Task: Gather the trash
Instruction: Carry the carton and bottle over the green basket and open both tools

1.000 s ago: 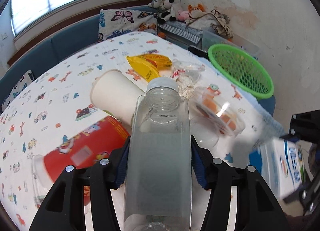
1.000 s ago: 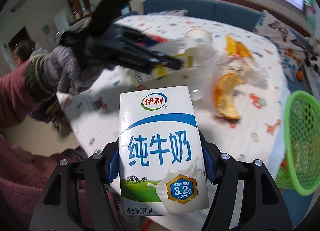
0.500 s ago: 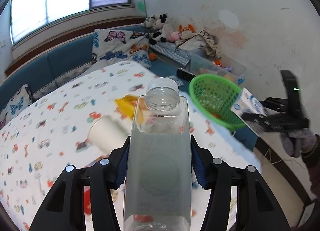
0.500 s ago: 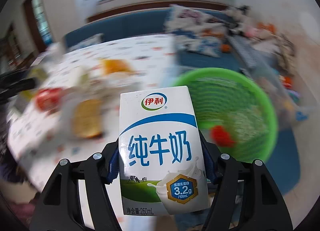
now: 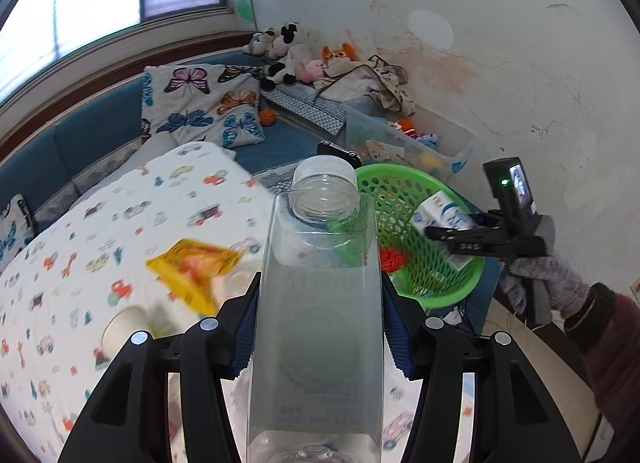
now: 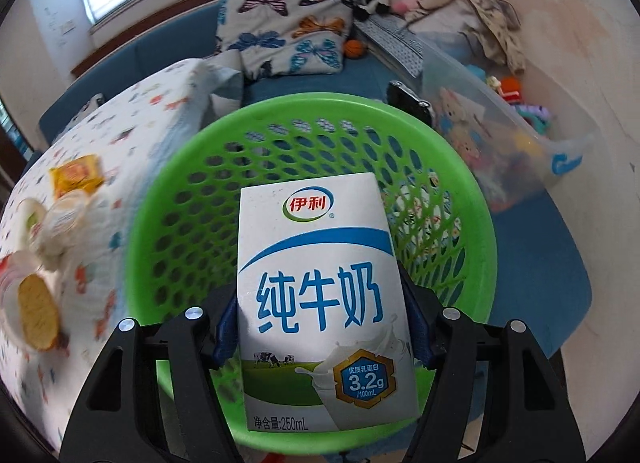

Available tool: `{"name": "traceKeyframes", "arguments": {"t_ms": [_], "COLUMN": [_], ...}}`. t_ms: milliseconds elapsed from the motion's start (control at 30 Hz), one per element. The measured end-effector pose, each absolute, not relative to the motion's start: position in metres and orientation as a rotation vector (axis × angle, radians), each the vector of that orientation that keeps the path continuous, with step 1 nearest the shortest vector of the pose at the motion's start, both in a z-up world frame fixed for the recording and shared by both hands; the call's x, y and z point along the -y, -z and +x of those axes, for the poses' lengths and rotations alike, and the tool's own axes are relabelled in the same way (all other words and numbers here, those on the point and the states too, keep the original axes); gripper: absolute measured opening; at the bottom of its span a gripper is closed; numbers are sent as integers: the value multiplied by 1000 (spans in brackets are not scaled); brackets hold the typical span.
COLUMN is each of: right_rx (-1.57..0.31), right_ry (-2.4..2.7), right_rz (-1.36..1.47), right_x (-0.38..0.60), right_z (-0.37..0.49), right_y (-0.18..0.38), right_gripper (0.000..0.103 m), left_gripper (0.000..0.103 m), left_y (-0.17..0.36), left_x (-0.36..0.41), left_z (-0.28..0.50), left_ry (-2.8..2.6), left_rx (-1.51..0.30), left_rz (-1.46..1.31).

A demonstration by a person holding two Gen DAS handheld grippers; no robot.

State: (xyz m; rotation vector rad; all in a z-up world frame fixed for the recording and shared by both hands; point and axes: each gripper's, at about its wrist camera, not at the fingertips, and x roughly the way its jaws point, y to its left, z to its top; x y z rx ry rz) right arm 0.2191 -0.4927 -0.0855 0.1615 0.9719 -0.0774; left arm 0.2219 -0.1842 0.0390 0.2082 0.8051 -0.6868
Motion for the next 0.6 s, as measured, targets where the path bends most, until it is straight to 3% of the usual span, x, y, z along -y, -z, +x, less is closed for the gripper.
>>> {"name": "traceKeyframes", "arguments": {"t_ms": [100, 600], "right_rx": [-960, -845], "right_ry": [82, 53], "right_rz": [208, 190], "right_x": [500, 496], "right_z": [222, 155], "right_y": [88, 44], "right_gripper": [77, 78], "left_gripper": [53, 53], "left_y": [-37, -2], "left_x": [203, 302], "left_z": [228, 251], "left_ry": [706, 789], "left_rx": [-810, -887], "left_rz": [218, 295]}}
